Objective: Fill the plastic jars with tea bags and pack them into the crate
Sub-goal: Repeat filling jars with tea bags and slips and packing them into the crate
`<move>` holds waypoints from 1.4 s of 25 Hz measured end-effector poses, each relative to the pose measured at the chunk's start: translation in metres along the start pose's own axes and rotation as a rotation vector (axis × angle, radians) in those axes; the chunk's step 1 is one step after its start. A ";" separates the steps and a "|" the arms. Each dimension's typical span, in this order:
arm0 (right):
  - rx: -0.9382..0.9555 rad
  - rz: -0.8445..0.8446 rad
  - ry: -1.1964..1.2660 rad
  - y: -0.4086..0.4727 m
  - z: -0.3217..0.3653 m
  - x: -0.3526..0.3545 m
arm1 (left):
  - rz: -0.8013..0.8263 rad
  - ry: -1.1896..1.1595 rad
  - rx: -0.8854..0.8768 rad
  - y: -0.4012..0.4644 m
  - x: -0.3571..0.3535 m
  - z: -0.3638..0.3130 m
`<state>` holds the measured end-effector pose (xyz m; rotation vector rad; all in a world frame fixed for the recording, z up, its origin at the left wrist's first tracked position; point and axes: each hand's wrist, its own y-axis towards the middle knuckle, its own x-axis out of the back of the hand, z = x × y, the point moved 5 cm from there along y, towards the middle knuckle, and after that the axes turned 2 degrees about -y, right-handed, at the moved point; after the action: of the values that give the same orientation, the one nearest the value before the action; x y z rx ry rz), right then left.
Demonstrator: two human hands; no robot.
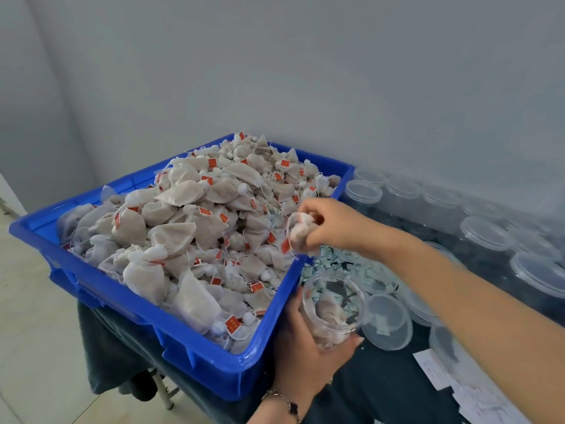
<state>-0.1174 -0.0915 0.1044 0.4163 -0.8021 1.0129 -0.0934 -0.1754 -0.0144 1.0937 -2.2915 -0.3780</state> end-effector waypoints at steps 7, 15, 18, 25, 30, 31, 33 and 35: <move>0.038 0.168 -0.405 -0.070 -0.022 -0.013 | 0.036 -0.196 0.137 -0.029 0.002 0.046; 0.026 0.086 -0.650 0.070 -0.004 -0.027 | 0.098 -0.195 0.126 -0.032 0.004 0.048; -0.108 0.301 -0.691 0.102 -0.018 -0.060 | 0.004 -0.159 0.058 -0.028 0.009 0.046; -0.192 0.368 -0.833 0.118 -0.040 -0.099 | 0.049 -0.103 0.182 -0.029 0.001 0.050; -0.141 0.352 -0.664 0.113 -0.033 -0.083 | 0.047 -0.238 0.106 -0.030 0.004 0.046; -0.124 0.319 -0.578 0.108 -0.029 -0.072 | 0.064 -0.254 0.097 -0.030 0.004 0.047; -0.115 0.253 -0.328 0.091 -0.022 -0.046 | 0.089 -0.251 0.100 -0.030 0.004 0.048; -0.114 0.204 -0.041 0.067 -0.017 -0.022 | 0.082 -0.229 0.101 -0.031 0.006 0.048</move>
<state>-0.1753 -0.0607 0.0736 0.2615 -0.9482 1.1438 -0.1058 -0.1992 -0.0655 1.0463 -2.5729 -0.3752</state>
